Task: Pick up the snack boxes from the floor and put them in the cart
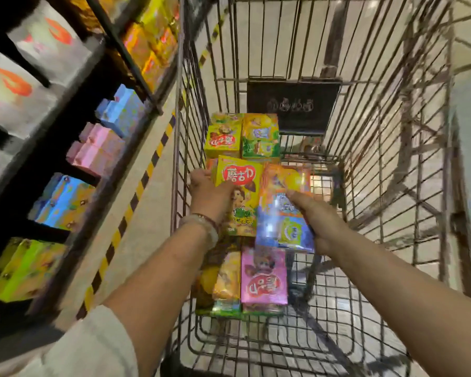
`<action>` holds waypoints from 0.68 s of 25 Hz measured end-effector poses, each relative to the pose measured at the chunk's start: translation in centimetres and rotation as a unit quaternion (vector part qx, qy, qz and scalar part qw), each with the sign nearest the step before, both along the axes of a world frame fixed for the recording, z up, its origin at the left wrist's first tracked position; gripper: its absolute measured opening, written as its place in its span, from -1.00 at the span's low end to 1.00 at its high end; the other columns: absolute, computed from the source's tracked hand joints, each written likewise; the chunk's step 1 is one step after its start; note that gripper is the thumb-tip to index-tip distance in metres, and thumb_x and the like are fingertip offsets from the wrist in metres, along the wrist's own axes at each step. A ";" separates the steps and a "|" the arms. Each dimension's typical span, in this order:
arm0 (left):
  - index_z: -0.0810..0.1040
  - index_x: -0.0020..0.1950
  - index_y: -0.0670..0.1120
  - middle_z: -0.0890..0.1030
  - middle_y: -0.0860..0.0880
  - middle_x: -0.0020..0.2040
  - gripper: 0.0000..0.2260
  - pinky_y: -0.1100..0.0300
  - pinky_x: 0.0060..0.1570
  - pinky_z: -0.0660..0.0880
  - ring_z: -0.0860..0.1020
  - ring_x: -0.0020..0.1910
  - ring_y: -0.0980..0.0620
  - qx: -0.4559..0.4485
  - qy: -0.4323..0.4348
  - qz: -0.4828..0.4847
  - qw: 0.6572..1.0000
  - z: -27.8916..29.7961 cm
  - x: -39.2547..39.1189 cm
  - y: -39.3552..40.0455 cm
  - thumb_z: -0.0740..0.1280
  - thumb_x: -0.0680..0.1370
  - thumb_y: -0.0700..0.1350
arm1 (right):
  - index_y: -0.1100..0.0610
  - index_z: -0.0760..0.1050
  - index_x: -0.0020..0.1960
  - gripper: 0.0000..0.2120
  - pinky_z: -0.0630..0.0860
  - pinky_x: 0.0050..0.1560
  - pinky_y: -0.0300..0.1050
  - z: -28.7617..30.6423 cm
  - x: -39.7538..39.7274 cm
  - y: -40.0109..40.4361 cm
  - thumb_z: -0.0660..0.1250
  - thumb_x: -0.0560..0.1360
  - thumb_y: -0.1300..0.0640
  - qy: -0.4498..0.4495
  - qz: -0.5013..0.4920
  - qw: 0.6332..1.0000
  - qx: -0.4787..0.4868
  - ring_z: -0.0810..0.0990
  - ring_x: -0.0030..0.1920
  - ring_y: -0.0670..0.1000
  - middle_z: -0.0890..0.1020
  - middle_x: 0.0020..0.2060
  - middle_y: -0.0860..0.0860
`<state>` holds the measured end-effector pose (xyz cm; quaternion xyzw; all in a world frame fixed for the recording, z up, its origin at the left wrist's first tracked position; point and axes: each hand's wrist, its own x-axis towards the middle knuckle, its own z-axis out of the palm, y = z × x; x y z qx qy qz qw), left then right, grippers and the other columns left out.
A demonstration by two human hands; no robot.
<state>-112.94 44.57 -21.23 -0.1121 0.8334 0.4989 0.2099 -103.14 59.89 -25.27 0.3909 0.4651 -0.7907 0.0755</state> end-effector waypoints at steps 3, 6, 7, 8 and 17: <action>0.33 0.25 -0.07 0.40 -0.16 0.28 -0.68 0.17 0.12 0.42 0.46 0.19 -0.14 -0.079 0.009 -0.041 0.996 -2.9 -1.6 0.1 0.27 0.52 -0.20 | 0.19 0.55 0.01 -0.87 0.65 -0.17 -0.04 -1.9 -1.8 -0.5 0.25 0.53 0.21 -0.017 0.024 0.999 0.041 0.69 -0.25 0.05 0.71 -0.20 0.09; 0.38 0.37 -0.16 0.39 -0.17 0.35 -0.65 0.21 0.23 0.24 0.37 0.31 -0.11 -0.154 0.084 -0.070 0.982 -4.7 -2.5 0.2 0.19 0.57 -0.24 | 0.05 0.53 0.02 -0.74 0.58 0.04 0.21 -3.7 -3.4 -0.5 0.34 0.36 -0.01 -0.035 0.037 0.983 0.177 0.66 -0.02 0.19 0.67 -0.02 0.15; 0.39 0.37 -0.19 0.39 -0.20 0.35 -0.63 0.24 0.25 0.20 0.35 0.33 -0.13 -0.189 0.131 -0.097 0.968 -4.9 -2.3 0.1 0.19 0.56 -0.27 | 0.00 0.52 0.01 -0.65 0.57 0.07 0.20 -4.3 -3.7 -0.3 0.33 0.28 -0.11 -0.040 0.042 0.971 0.231 0.64 0.01 0.17 0.65 0.00 0.13; 0.41 0.35 -0.21 0.42 -0.22 0.33 -0.63 0.22 0.26 0.21 0.37 0.32 -0.16 -0.230 0.187 -0.133 0.946 -5.3 -2.2 0.0 0.22 0.53 -0.31 | -0.02 0.50 0.05 -0.55 0.56 0.09 0.17 -4.9 -4.1 0.0 0.32 0.22 -0.20 -0.045 0.044 0.962 0.267 0.61 0.05 0.14 0.62 0.03 0.12; 0.10 0.52 -0.10 0.12 -0.08 0.53 -0.52 0.08 0.46 -0.02 0.06 0.50 -0.07 -0.361 0.153 -0.319 0.863 -7.6 -2.3 1.2 0.06 0.61 -0.01 | 0.09 0.44 0.29 -0.66 0.47 0.16 0.00 -5.1 -5.7 -0.4 0.30 0.54 0.04 -0.016 0.093 0.908 0.408 0.54 0.14 0.12 0.59 0.13 0.08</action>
